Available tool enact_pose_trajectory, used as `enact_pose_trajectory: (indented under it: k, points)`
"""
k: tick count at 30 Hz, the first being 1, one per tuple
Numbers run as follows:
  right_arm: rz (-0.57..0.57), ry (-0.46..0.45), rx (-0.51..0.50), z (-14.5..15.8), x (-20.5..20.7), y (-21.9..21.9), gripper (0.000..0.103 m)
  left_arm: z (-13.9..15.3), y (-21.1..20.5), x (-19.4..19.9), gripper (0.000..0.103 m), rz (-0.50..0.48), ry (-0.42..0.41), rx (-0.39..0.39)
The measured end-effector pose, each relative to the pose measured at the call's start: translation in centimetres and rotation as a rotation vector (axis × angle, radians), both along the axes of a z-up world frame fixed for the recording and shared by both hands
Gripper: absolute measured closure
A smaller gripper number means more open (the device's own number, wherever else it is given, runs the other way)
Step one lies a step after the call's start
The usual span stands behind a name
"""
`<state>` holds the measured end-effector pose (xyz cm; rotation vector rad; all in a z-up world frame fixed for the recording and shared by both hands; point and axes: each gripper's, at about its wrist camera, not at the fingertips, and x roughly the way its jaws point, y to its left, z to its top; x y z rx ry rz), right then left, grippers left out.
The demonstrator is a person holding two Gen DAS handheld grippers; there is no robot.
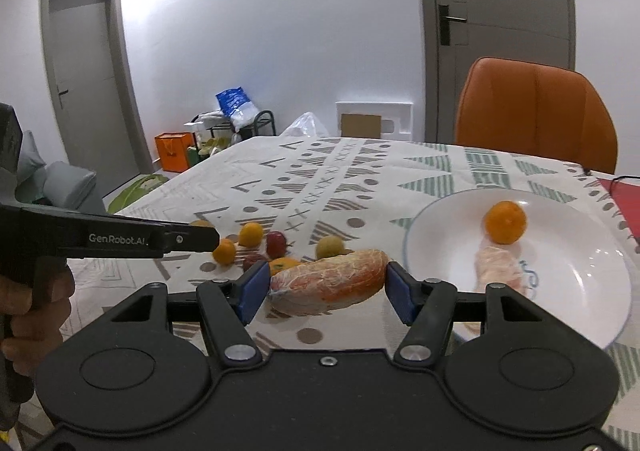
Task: Organize fruits
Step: 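Lift both held fruits and move them toward the white bowl, then lower the peeled citrus piece into the bowl and open the right gripper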
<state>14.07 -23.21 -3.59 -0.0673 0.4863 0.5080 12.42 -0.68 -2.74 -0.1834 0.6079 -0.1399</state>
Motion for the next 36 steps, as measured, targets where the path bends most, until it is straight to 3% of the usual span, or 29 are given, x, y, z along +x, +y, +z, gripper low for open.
enact_pose_trajectory:
  k: [36]
  points:
    - [-0.148,-0.003,0.048,-0.1,1.1,-8.7,0.043,1.3,-8.4,3.3,0.081,-0.110,-0.027,0.062]
